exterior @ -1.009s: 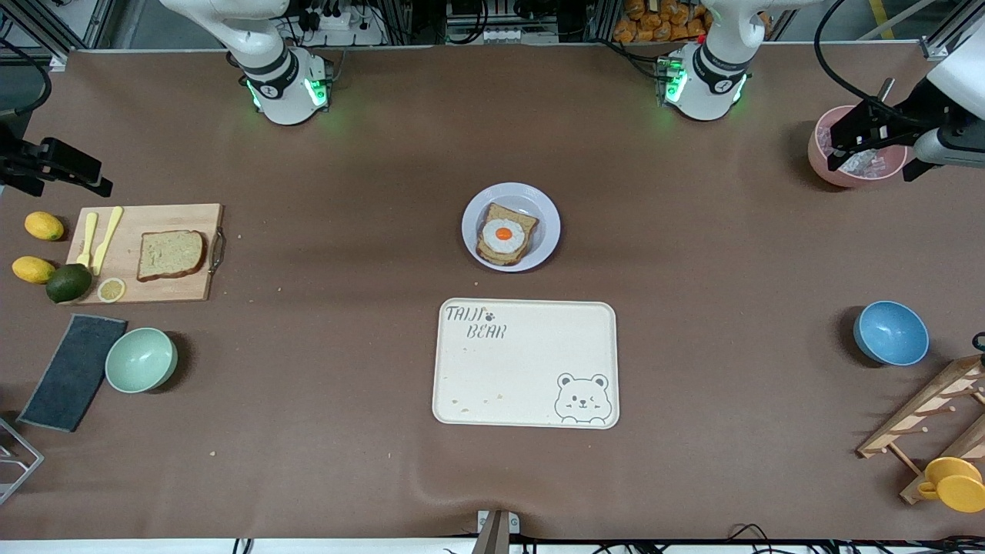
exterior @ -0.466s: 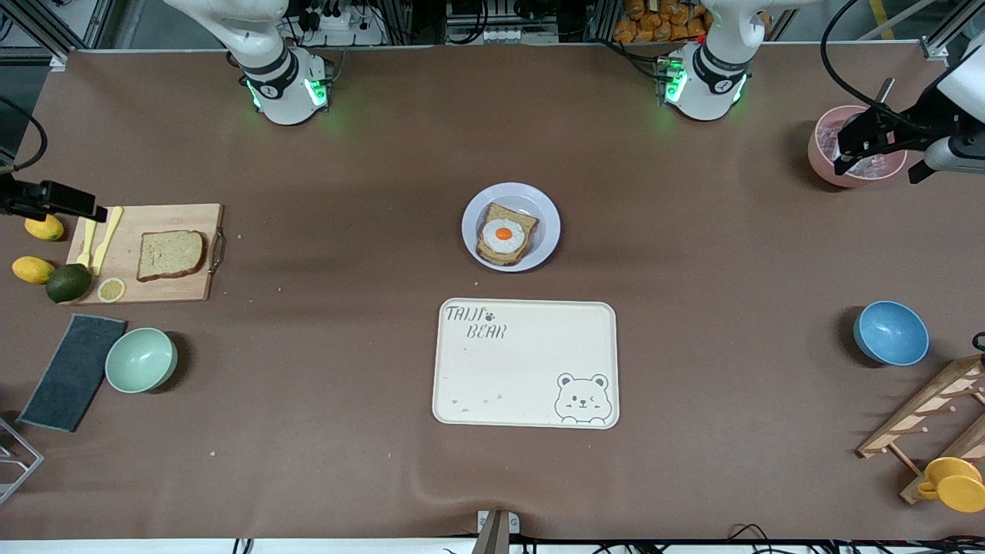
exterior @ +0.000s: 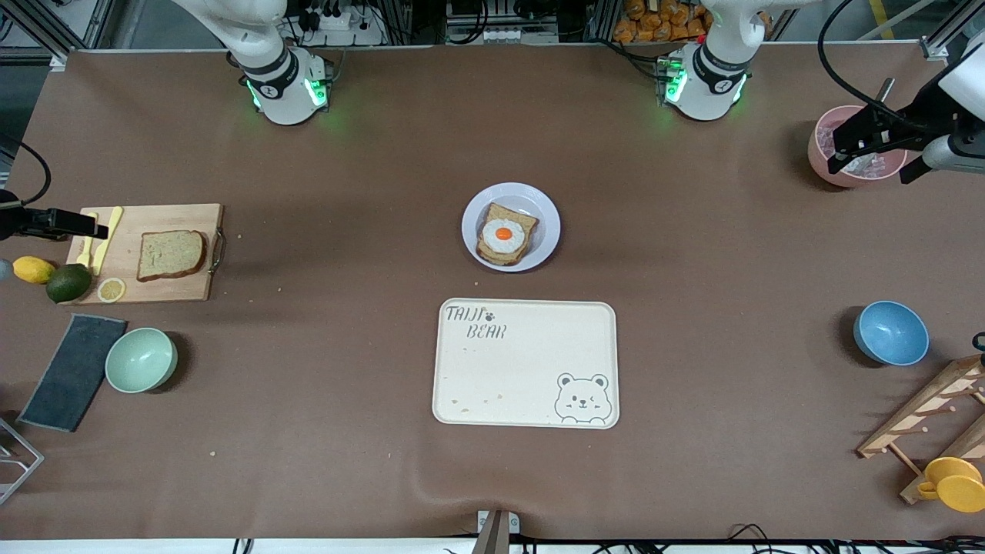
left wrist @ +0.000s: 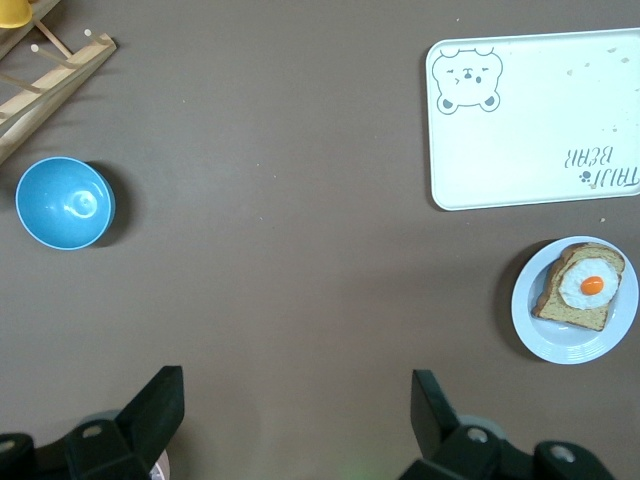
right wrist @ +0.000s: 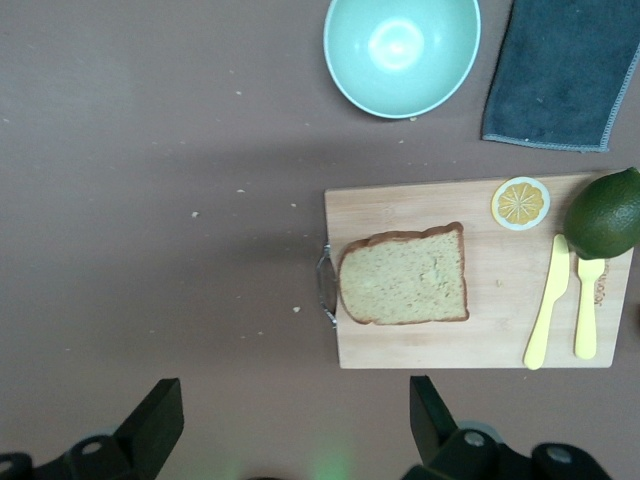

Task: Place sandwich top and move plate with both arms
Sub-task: 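Move the right gripper toward the bread slice on the cutting board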

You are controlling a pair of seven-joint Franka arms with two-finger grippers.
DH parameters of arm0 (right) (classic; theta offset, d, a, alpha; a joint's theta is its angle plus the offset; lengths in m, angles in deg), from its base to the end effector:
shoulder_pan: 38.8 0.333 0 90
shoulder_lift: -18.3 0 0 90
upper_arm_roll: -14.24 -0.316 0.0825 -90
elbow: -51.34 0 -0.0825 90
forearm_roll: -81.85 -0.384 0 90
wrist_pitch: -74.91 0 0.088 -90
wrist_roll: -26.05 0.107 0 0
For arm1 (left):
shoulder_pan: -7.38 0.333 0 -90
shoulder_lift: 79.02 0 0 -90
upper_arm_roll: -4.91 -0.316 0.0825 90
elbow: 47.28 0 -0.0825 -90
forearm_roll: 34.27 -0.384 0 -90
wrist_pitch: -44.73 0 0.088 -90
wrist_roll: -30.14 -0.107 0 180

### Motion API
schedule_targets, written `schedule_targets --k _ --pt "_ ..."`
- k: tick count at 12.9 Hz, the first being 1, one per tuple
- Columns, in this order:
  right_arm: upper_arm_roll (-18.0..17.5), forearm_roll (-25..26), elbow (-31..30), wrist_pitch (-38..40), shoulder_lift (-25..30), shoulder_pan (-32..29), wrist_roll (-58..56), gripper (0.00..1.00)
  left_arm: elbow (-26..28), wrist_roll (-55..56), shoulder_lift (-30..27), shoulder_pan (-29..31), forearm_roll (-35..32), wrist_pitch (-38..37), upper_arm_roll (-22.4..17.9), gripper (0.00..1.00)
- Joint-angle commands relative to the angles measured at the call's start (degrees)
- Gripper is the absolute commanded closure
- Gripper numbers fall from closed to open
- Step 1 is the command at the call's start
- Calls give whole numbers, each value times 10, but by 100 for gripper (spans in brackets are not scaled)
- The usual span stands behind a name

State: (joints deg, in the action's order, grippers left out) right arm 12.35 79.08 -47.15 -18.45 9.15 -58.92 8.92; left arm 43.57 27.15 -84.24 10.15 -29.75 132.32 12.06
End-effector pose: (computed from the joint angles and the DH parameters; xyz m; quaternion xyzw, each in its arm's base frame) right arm 0.5536 -0.1782 0.4689 -0.9918 0.0138 0.1103 0.0629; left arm 0.5194 -0.0520 0.6626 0.9971 -0.0664 0.0163 0.0339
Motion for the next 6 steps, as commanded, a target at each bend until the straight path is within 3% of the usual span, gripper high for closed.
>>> schedule_targets --k 1,3,6 --pt "-10 -9 -22 -28 -31 -55 -74 0 -2 8 -1 1 12 -3 1 0" --pt "-10 -16 -30 -56 -60 -76 -104 2 -2 8 -1 2 12 -3 2 0" --pt "-10 -32 -106 -152 -65 -108 -161 5 0 8 -1 2 12 -4 2 0"
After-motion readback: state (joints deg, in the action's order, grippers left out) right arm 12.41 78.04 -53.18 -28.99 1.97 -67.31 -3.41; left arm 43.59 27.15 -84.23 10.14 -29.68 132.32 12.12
